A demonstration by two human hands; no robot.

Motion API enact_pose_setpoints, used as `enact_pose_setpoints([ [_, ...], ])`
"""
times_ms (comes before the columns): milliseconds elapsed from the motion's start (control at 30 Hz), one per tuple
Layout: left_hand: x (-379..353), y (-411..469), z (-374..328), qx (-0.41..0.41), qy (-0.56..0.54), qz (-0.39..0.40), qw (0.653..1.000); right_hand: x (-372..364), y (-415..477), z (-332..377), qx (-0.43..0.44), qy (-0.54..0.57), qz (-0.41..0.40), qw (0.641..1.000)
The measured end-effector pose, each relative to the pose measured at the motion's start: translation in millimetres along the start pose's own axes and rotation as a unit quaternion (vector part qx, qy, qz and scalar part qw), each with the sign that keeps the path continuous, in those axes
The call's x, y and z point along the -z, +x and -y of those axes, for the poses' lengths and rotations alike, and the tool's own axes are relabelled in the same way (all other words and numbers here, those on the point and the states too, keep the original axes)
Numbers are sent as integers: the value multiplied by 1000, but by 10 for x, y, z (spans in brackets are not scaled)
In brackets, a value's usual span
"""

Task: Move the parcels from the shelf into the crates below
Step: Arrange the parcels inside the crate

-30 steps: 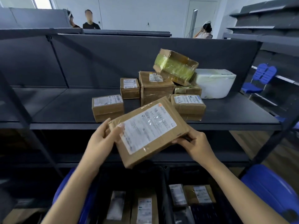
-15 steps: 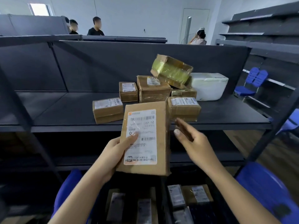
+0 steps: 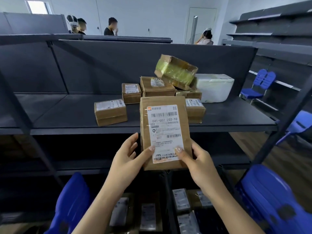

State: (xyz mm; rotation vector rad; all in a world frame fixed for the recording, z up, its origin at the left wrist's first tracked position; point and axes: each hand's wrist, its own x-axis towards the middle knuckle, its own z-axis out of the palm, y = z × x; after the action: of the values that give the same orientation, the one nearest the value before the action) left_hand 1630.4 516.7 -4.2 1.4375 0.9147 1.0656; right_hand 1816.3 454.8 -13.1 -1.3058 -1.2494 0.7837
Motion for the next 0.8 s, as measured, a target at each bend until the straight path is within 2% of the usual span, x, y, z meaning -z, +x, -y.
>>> enact_pose_setpoints([
  [133,-140,-183,137,-32,49,38,998,-19,-33,-67,7,-7,-19,1000],
  [433,-117,-246,334,-45,33,20,998,-61,-84,-163,-28,-57,3,998],
  [533,-116,-299,465,-24,36,16,999,-90,-142,-275,-49,-75,-14,996],
  [667,-77,-424,745,24,58,15,998,-162,-258,-552,-118,-88,-3,989],
  [800,-9,-581,1085,102,76,15,992,-270,-437,-844,-171,-88,12,981],
])
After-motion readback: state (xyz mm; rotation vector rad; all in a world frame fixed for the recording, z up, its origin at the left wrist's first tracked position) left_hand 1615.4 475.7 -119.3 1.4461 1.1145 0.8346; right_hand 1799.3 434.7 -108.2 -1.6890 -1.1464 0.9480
